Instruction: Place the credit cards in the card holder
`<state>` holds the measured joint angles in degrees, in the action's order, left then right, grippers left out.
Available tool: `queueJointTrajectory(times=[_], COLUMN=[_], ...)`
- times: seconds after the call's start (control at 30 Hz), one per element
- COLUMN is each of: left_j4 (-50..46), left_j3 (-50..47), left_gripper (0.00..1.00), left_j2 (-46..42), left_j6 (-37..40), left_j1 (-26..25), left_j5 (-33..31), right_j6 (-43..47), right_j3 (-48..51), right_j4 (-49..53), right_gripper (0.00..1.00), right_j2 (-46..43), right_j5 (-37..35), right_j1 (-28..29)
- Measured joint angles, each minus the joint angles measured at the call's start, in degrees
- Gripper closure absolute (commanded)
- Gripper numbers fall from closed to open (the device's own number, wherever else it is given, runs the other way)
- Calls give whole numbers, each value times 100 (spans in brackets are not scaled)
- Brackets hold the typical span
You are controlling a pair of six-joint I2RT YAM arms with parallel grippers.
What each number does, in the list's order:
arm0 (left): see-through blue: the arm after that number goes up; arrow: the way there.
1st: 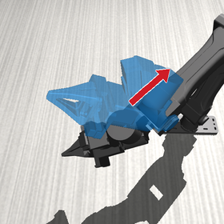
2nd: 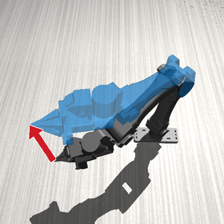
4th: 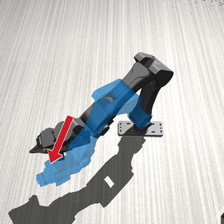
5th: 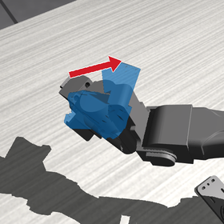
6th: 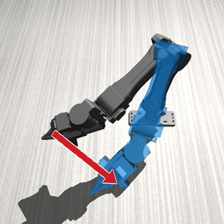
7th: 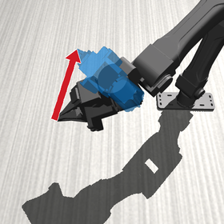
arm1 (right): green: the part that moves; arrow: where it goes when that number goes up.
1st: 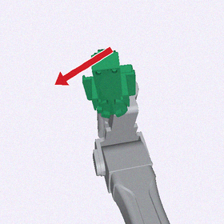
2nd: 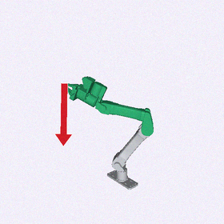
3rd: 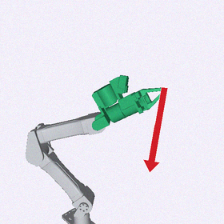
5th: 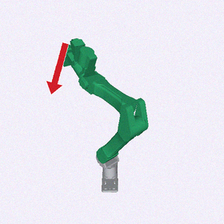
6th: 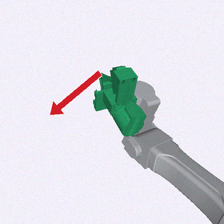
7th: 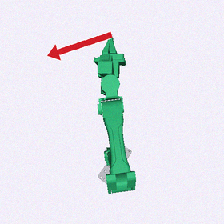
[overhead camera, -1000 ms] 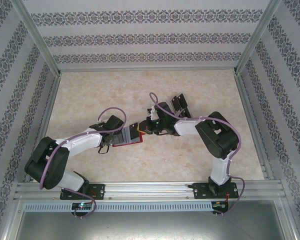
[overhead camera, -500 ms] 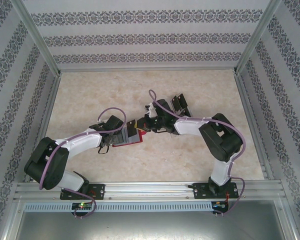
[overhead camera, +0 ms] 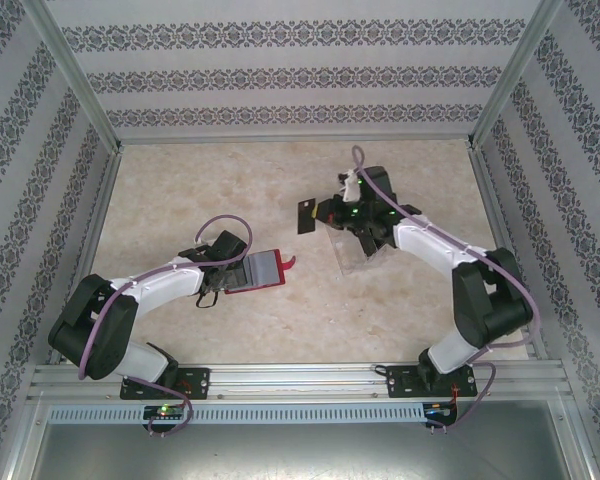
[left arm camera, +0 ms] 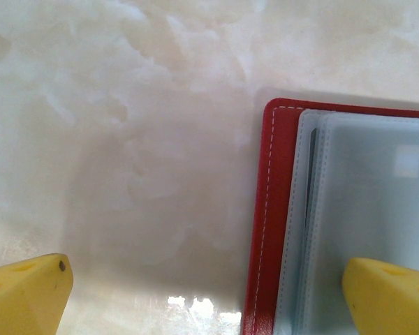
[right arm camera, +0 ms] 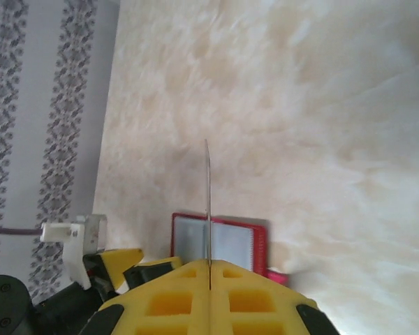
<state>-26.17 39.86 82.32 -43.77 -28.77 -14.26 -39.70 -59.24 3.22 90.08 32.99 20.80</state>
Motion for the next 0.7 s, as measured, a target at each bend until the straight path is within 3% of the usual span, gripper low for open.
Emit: queueJointTrajectory(times=[0.2,0.7], left_j4=[-15,-28], left_j3=[0,0], left_gripper=[0,0], left_j2=[-11,-15], left_j6=[0,2], left_j1=[0,0], left_j5=[11,28], right_j6=[898,2347], right_j3=[-52,-188], right_j4=[1029,2765], right_gripper=[100,100], right_j2=[-557,-1410], right_j5=[-634,-1989], right_j1=[-466,-372])
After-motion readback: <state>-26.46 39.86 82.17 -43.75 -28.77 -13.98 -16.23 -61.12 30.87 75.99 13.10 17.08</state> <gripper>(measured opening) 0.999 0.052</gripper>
